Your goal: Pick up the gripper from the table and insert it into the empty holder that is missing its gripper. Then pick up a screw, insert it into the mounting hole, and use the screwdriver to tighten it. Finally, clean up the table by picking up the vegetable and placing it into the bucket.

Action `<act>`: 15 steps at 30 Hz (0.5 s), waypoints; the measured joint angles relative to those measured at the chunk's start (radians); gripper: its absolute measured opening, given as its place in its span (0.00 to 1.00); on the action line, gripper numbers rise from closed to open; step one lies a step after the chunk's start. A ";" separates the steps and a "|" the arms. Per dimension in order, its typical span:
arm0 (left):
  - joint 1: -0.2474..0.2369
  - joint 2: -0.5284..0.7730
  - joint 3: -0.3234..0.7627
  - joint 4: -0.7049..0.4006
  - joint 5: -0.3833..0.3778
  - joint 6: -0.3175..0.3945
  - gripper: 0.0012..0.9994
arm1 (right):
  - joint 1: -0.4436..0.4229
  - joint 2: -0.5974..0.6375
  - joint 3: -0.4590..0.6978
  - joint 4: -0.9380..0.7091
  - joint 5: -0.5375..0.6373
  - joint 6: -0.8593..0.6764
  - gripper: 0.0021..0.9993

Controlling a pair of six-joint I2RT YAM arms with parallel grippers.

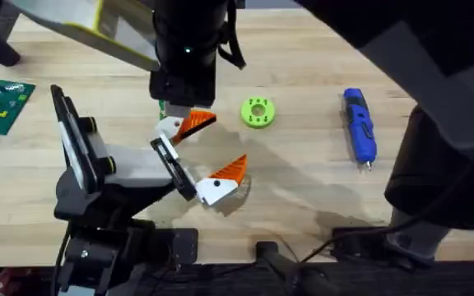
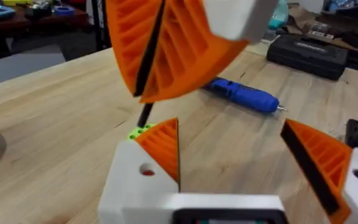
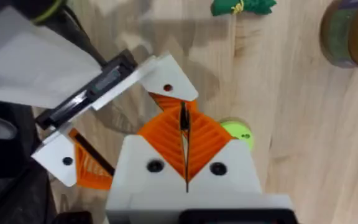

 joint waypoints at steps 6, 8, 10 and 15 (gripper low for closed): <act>0.000 0.000 0.000 0.000 0.000 0.000 0.99 | 0.008 0.000 0.001 0.002 0.044 0.000 0.01; 0.000 0.000 0.000 0.000 0.000 0.000 0.99 | 0.014 0.000 0.001 0.000 0.049 0.000 0.01; 0.000 0.000 0.000 0.000 0.000 0.000 0.99 | 0.019 0.000 0.001 -0.001 0.057 0.000 0.01; 0.000 0.000 0.000 0.000 0.000 0.000 0.99 | 0.024 0.000 0.001 -0.004 0.075 0.000 0.01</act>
